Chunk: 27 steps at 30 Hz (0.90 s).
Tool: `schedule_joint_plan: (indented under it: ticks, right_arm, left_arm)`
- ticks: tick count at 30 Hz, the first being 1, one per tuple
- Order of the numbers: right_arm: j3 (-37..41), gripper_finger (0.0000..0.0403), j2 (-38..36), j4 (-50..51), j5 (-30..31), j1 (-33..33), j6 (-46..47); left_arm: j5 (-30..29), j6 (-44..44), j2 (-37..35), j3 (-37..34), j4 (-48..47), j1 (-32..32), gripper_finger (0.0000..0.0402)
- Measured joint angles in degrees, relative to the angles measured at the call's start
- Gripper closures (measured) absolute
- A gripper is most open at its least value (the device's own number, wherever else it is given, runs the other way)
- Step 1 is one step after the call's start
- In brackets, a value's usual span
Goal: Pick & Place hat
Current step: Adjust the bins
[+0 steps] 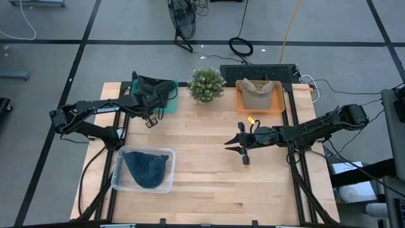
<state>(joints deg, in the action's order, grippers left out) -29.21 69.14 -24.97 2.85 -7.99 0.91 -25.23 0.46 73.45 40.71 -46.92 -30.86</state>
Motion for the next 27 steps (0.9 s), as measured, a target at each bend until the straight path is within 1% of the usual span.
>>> schedule_joint_plan:
  ticks: [5, 10, 12, 15, 19, 24, 25, 27]
  right_arm:
    - [0.0, 0.0328, 0.0, 0.02, 0.0, 0.01, 0.0]
    - [0.0, 0.0328, 0.0, 0.02, 0.0, 0.0, 0.0]
    - [0.0, 0.0328, 0.0, 0.02, 0.0, 0.0, -0.02]
    - [0.0, 0.0328, 0.0, 0.01, 0.0, 0.01, -0.02]
    - [0.0, 0.0328, 0.0, 0.0, 0.0, 0.0, 0.17]
    - [0.0, 0.0328, 0.0, 0.0, -0.04, 0.0, 0.37]
    - [0.0, 0.0328, 0.0, 0.0, -0.02, 0.0, 0.33]
    - [0.0, 0.0328, 0.0, -0.02, 0.0, 0.02, 0.28]
  left_arm:
    - [0.96, 0.37, -2.64, 0.04, 0.15, 0.98, 0.0355]
    - [1.17, 0.33, -9.33, 0.59, -0.15, 1.65, 0.0355]
    - [3.46, 1.26, -12.44, 2.24, -0.57, 2.35, 0.0355]
    - [8.92, 2.55, -17.4, 5.7, -1.0, 4.28, 0.0355]
    - [15.35, 1.97, -22.48, 8.97, -1.73, 8.67, 0.0355]
    - [21.08, -3.36, -22.72, 9.66, -13.93, 17.0, 0.0355]
    - [22.51, -4.45, -22.49, 9.66, -15.94, 19.02, 0.0355]
    - [23.28, -7.39, -22.11, 9.66, -18.12, 23.4, 0.0355]
